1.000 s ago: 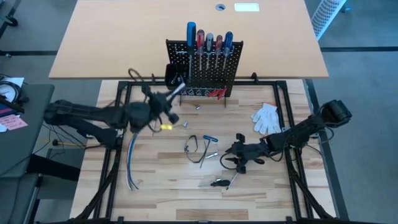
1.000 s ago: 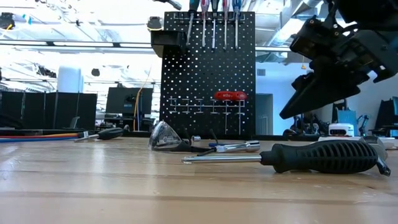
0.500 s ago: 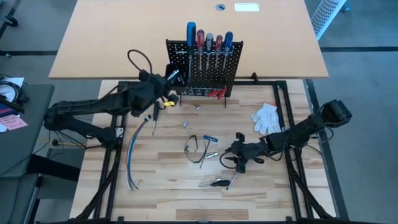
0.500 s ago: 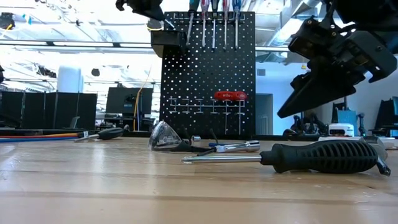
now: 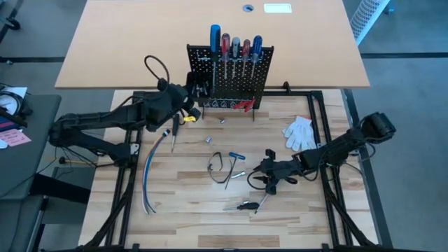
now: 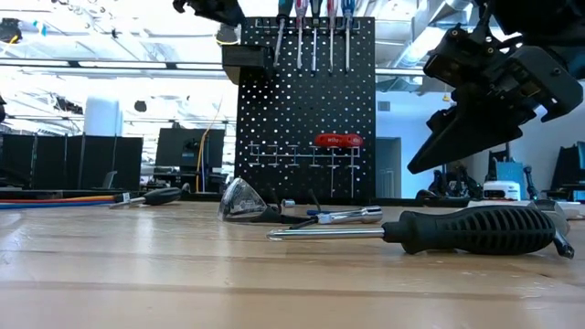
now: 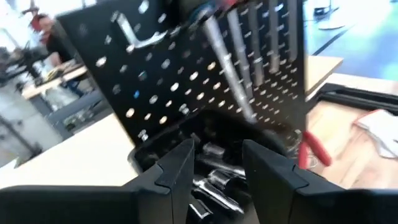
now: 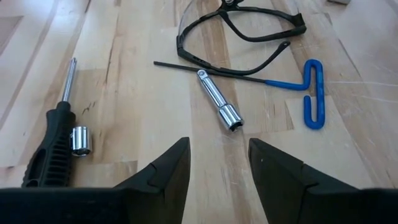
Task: Hang tools onto peg board
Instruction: Put the silver socket into the black bin on the black pegboard
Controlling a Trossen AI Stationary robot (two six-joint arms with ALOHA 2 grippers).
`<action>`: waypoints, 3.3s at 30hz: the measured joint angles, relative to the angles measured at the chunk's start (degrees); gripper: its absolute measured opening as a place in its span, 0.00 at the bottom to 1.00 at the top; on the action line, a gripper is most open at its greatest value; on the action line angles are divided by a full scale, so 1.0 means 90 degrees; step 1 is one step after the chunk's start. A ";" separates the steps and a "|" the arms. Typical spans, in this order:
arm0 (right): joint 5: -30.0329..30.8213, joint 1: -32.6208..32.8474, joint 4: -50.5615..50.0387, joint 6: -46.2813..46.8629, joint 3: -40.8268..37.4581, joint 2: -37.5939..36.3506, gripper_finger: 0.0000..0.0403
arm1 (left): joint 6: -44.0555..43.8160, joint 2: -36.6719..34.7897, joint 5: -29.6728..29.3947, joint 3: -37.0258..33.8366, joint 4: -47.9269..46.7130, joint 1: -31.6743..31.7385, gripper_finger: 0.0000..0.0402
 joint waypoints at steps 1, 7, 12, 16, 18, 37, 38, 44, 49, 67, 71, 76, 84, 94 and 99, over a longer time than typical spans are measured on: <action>0.0000 0.0000 0.0000 0.0000 0.0000 0.0000 0.42 | 0.0123 -0.0032 0.0005 0.0002 -0.0011 -0.0124 0.33; 0.0000 0.0000 -0.0010 0.0000 0.0002 0.0000 0.42 | 0.0746 0.0076 0.0988 -0.0080 -0.0639 -0.1254 0.31; -0.0002 0.0019 -0.0006 0.0002 0.0002 0.0000 0.42 | 0.0152 0.0498 0.1501 -0.0719 -0.0630 -0.1982 0.31; -0.0002 0.0019 0.0008 0.0001 0.0000 0.0000 0.42 | -0.0437 0.1096 0.1352 -0.1424 -0.0545 -0.2213 0.31; -0.0002 0.0019 0.0013 0.0000 0.0000 0.0000 0.42 | -0.0848 0.1457 0.1072 -0.1786 -0.0247 -0.2175 0.31; -0.0002 0.0017 -0.0002 0.0002 0.0000 0.0002 0.42 | -0.3128 0.3846 0.1218 -0.2514 0.2034 -0.0762 0.50; -0.0002 0.0017 -0.0005 0.0002 0.0000 0.0002 0.42 | -0.3124 0.3906 0.1157 -0.2514 0.2101 -0.0753 0.50; -0.0005 0.0017 -0.0002 0.0002 0.0000 0.0002 0.42 | -0.3101 0.3935 0.1177 -0.2511 0.2166 -0.0634 0.45; -0.0005 0.0019 -0.0002 0.0003 0.0000 0.0002 0.42 | -0.3036 0.3928 0.1691 -0.2523 0.2218 -0.0396 0.35; -0.0008 0.0017 -0.0004 0.0002 0.0000 0.0002 0.42 | -0.2473 0.2876 0.1277 -0.2310 0.1202 -0.1529 0.12; -0.0007 0.0017 -0.0002 0.0002 0.0000 0.0002 0.42 | -0.2229 0.2017 -0.0002 -0.1973 0.0754 -0.2353 0.12; -0.0008 0.0017 0.0017 0.0002 0.0000 0.0002 0.42 | -0.0998 0.1022 -0.1767 -0.1334 0.0787 -0.2809 0.12; -0.0007 0.0000 0.0116 -0.0002 0.0000 0.0002 0.42 | 0.0747 0.0714 -0.1813 0.0301 0.0379 -0.1772 0.12; -0.0007 0.0015 0.0130 -0.0022 0.0000 0.0002 0.42 | -0.0340 0.1367 -0.0849 0.1562 -0.1552 -0.0041 0.25; -0.0007 0.0015 0.0122 -0.0022 0.0000 0.0002 0.42 | -0.0342 0.1458 -0.0475 0.1622 -0.1567 0.0213 0.30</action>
